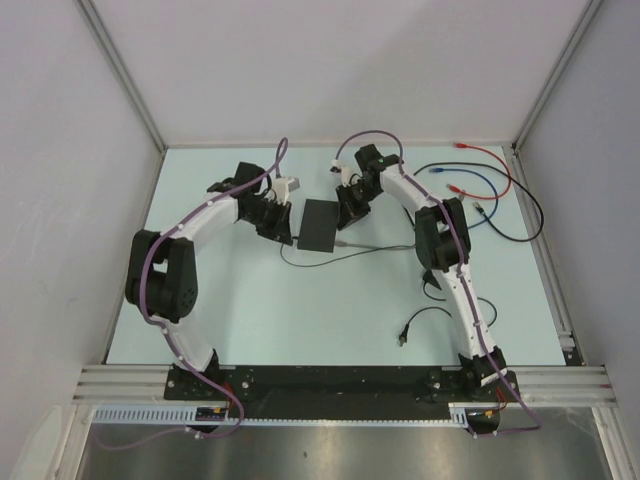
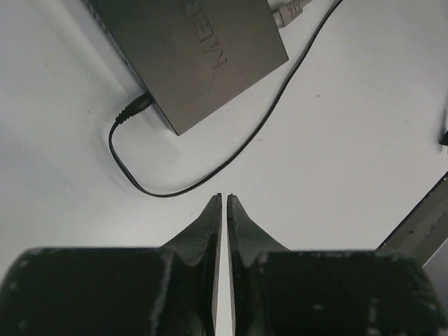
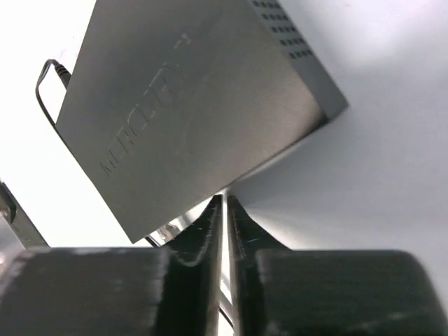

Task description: Pull the plug from the switch port

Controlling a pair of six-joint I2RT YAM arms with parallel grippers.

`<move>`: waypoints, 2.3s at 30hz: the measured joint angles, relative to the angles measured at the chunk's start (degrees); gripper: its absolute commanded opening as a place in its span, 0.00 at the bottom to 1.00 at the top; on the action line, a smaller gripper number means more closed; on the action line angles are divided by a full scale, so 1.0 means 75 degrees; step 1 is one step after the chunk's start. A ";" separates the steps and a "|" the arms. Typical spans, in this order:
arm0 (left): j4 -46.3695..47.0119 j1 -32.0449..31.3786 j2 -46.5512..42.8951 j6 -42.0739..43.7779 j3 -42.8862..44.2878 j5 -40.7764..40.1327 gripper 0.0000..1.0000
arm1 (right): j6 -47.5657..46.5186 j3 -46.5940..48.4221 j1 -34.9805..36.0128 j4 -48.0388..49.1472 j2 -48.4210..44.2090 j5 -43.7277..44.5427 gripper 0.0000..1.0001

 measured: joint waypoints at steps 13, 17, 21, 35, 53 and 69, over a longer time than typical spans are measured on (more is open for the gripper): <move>0.0157 0.0000 0.2107 -0.0807 0.2512 0.0761 0.00 | -0.0694 -0.0743 -0.1064 -0.0513 -0.0434 -0.1816 0.57; 0.0154 -0.0006 0.2582 -0.0895 0.2611 0.0901 0.00 | -0.0854 -0.0854 -0.1000 -0.0632 -0.0431 -0.2151 0.58; 0.0140 -0.0035 0.2900 -0.0909 0.2608 0.0898 0.00 | -0.0918 -0.0965 -0.0857 -0.0746 -0.0353 -0.2346 0.57; 0.0230 -0.0446 0.3048 -0.1166 0.2457 0.0930 0.00 | -0.0816 -0.0947 -0.0490 -0.0793 0.0061 -0.2920 0.49; 0.0309 -0.0437 0.3028 -0.1306 0.2398 0.0924 0.00 | -0.0583 -0.0746 -0.0353 -0.0758 0.0356 -0.2999 0.33; 0.0361 -0.0437 0.3002 -0.1306 0.2349 0.0921 0.00 | 0.0012 -0.0705 -0.0259 -0.0723 0.0318 -0.2457 0.25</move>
